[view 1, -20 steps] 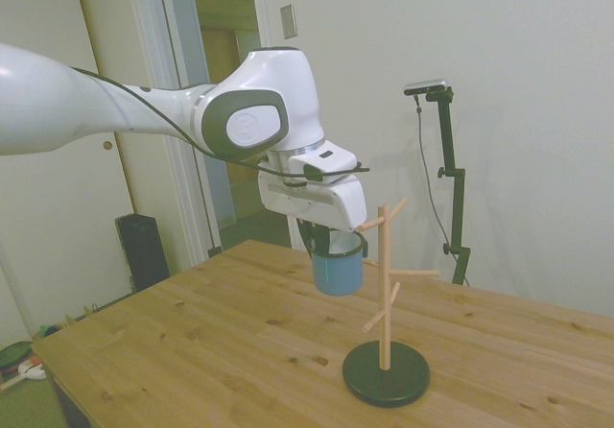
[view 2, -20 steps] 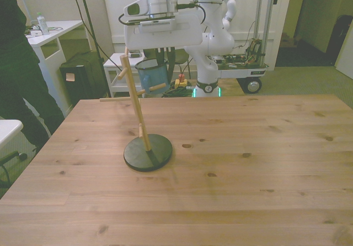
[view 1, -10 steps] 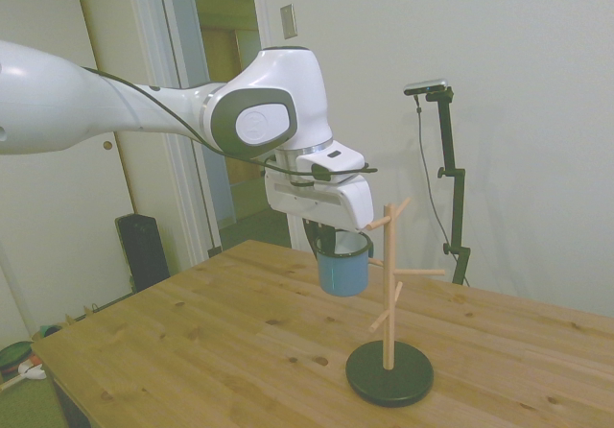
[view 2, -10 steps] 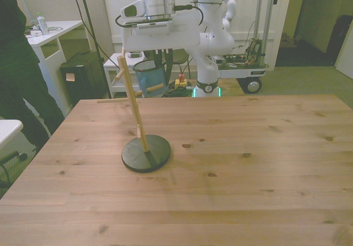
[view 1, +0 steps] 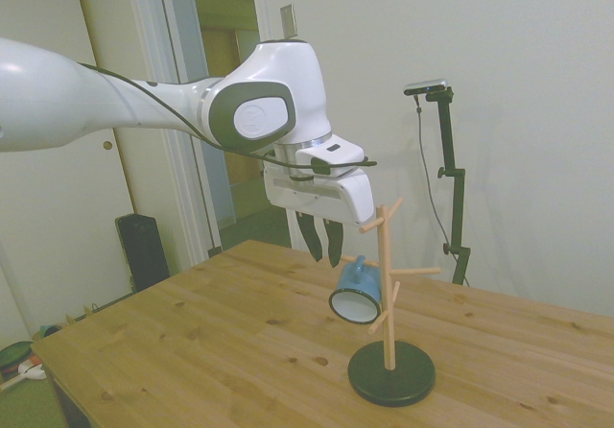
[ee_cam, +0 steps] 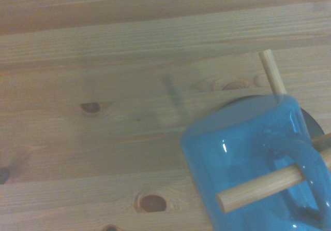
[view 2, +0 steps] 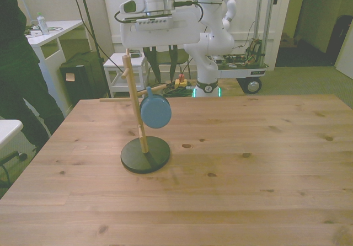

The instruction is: Hang the mug

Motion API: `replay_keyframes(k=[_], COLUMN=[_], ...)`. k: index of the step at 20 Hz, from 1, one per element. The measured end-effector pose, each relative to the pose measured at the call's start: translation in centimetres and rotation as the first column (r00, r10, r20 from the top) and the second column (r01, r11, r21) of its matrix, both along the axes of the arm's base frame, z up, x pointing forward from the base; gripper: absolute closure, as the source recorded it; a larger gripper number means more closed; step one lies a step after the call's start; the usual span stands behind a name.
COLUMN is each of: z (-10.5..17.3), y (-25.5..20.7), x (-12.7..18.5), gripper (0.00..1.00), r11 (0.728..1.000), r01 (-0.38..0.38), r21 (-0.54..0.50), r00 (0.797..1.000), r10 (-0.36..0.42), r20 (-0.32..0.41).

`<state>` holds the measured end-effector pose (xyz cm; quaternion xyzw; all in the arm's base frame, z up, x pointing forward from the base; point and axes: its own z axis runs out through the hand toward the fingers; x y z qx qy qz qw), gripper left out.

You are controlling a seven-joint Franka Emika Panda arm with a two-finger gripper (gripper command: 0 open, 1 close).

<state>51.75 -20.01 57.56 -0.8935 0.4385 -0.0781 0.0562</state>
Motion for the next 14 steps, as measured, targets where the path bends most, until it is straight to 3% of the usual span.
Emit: replay_keyframes(k=[6,14], z=[-0.2,-2.0], y=[2.3,10.7], x=[-0.4,-2.8], gripper=[0.0,0.0], r11=[0.999,0.993], r01=[-0.037,-0.115], r21=[0.005,-0.018], r00=[0.999,0.993], r10=[0.037,0.114], r20=[-0.006,-0.016])
